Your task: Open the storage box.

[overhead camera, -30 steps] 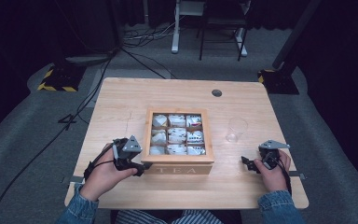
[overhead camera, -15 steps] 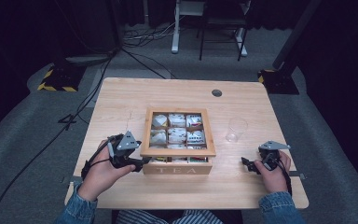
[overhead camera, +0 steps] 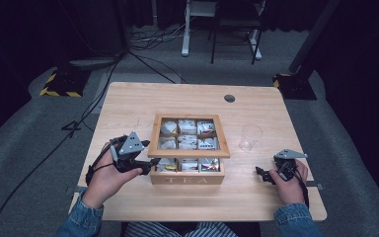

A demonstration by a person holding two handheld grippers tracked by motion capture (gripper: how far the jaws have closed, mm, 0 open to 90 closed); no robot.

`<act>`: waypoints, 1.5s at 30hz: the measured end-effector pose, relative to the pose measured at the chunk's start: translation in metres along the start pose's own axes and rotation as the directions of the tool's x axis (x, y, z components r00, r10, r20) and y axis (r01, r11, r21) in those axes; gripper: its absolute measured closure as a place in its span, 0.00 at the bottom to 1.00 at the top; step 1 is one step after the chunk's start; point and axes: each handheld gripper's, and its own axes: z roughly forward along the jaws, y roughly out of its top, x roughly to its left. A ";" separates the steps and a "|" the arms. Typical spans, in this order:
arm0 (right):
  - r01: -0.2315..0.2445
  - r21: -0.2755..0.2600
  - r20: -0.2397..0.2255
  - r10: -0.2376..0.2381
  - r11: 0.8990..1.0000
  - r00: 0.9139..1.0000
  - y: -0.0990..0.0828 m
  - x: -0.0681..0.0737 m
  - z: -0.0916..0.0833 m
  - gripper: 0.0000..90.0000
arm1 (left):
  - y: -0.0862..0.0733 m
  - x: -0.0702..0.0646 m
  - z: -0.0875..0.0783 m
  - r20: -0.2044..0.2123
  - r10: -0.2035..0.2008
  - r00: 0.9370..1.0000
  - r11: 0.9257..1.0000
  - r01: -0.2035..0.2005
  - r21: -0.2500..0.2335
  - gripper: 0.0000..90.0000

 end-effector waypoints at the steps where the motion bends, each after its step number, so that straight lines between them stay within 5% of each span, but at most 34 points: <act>1: 0.000 0.000 0.000 0.000 1.000 1.000 0.000 0.000 0.000 0.07 | 0.001 0.001 0.000 -0.001 0.000 1.000 1.000 0.000 -0.010 0.37; 8: -0.003 0.001 0.001 0.003 1.000 1.000 -0.001 0.001 -0.001 0.07 | 0.006 0.010 -0.001 -0.018 0.005 1.000 0.995 -0.006 -0.101 0.40; 23: -0.008 0.000 0.011 0.008 1.000 1.000 -0.002 0.002 -0.002 0.08 | 0.014 0.022 0.002 -0.029 -0.006 1.000 0.987 0.001 -0.164 0.43; 36: -0.047 -0.029 0.049 0.049 0.998 0.998 -0.004 0.003 -0.006 0.23 | 0.022 0.033 0.004 -0.035 -0.023 0.999 0.975 0.015 -0.222 0.47; 41: -0.037 -0.045 0.038 0.039 0.998 0.999 -0.005 0.010 -0.010 0.45 | 0.025 0.037 0.006 -0.051 -0.018 0.999 0.972 0.006 -0.233 0.50; 45: -0.044 -0.026 0.037 0.045 0.999 0.998 -0.005 0.013 -0.012 0.44 | 0.027 0.038 0.009 -0.057 -0.016 0.998 0.967 0.001 -0.254 0.53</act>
